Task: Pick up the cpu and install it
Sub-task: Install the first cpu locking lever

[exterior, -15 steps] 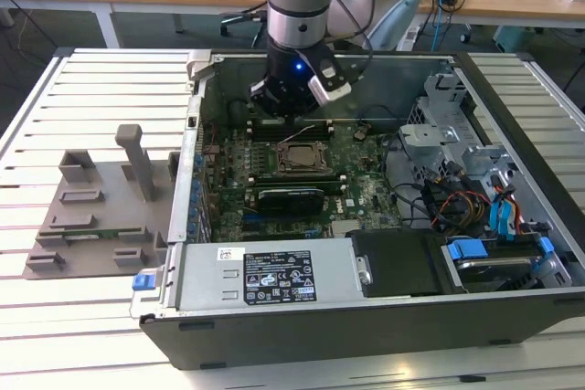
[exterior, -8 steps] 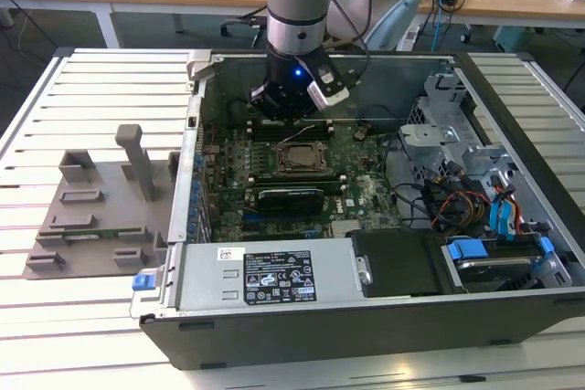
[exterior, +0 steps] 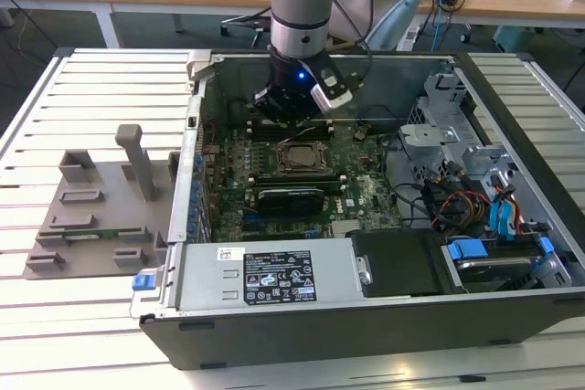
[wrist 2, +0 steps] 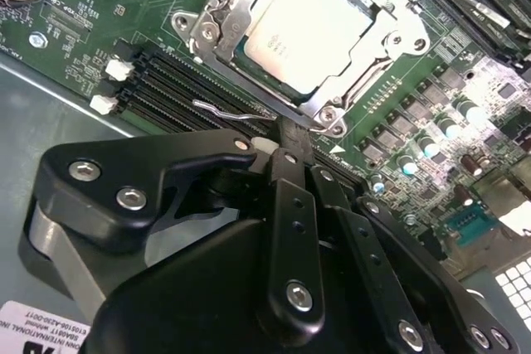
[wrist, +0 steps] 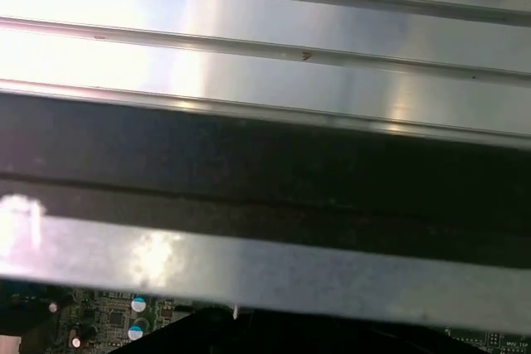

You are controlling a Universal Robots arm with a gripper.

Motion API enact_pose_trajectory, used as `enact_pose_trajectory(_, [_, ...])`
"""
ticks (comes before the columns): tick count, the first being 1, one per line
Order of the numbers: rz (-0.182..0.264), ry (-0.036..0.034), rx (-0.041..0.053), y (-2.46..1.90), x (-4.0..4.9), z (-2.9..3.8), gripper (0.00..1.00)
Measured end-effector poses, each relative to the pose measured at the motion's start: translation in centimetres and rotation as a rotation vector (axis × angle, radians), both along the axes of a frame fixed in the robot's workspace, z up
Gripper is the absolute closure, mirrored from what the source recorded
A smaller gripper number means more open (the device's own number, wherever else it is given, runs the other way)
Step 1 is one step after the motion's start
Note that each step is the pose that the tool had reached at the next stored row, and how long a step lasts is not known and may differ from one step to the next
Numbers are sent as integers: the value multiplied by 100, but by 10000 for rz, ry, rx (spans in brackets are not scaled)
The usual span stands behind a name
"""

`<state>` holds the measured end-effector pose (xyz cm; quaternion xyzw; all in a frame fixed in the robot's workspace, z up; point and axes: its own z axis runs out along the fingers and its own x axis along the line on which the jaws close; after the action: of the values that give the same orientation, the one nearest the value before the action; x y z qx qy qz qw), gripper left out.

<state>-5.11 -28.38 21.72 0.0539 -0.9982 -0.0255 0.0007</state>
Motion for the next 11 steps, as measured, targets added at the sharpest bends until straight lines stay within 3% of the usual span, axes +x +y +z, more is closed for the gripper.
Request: enact_pose_trajectory(11, [-1,2,0,0,76,-31,89])
